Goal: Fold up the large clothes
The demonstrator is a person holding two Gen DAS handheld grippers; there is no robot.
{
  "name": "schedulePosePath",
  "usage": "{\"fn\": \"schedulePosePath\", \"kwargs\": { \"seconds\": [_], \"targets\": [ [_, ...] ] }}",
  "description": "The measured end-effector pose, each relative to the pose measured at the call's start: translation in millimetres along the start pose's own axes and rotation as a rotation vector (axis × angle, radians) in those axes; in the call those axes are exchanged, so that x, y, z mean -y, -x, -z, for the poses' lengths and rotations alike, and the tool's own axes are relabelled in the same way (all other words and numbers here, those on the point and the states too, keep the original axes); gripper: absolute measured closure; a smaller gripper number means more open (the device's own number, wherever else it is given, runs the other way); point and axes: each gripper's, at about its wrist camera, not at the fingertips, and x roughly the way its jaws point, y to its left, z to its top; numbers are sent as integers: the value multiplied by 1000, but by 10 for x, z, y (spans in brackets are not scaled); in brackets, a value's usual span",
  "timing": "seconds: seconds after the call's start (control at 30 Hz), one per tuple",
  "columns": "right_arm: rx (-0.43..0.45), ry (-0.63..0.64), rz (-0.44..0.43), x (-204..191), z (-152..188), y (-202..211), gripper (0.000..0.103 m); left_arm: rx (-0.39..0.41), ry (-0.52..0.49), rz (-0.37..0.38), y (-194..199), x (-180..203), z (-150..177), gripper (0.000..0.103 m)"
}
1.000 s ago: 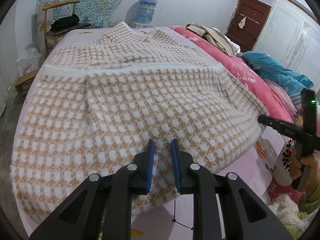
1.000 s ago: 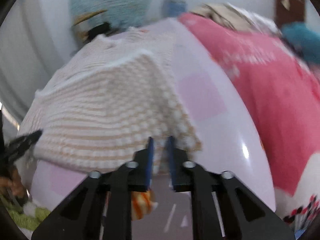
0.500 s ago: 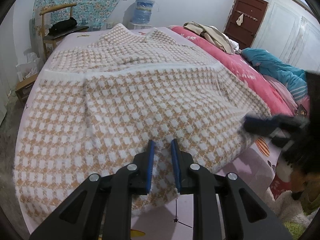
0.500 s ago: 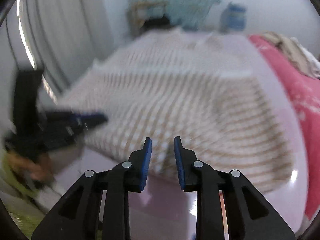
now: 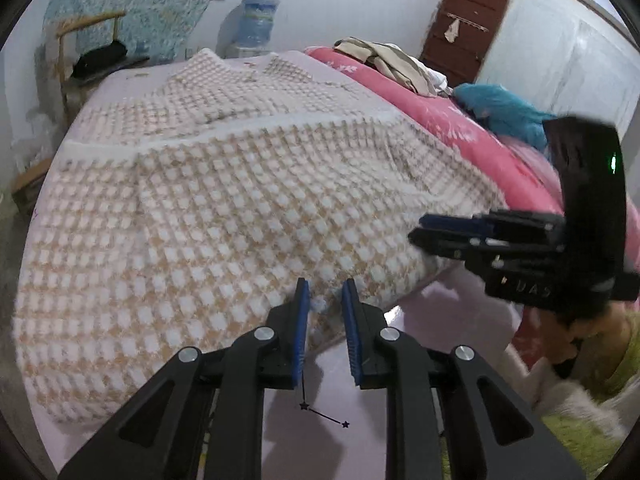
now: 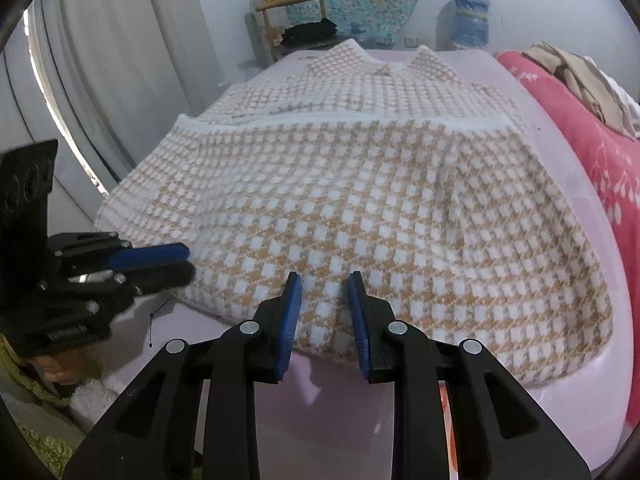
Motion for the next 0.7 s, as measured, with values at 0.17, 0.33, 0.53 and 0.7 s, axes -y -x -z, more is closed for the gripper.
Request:
{"fn": "schedulePosePath", "kwargs": {
  "seconds": [0.17,0.33,0.53,0.7],
  "targets": [
    [-1,-12,-6,17,1,8,79,-14,46,-125,67,-175,94,85],
    [-7,-12,-2,7,0,5,79,19,133,-107,192,-326,107,85],
    [-4,-34,-11,17,2,-19,79,42,260,-126,250,-740,323,86],
    [-10,-29,-2,17,-12,-20,79,107,242,-183,543,-711,175,86]
  ]
}}
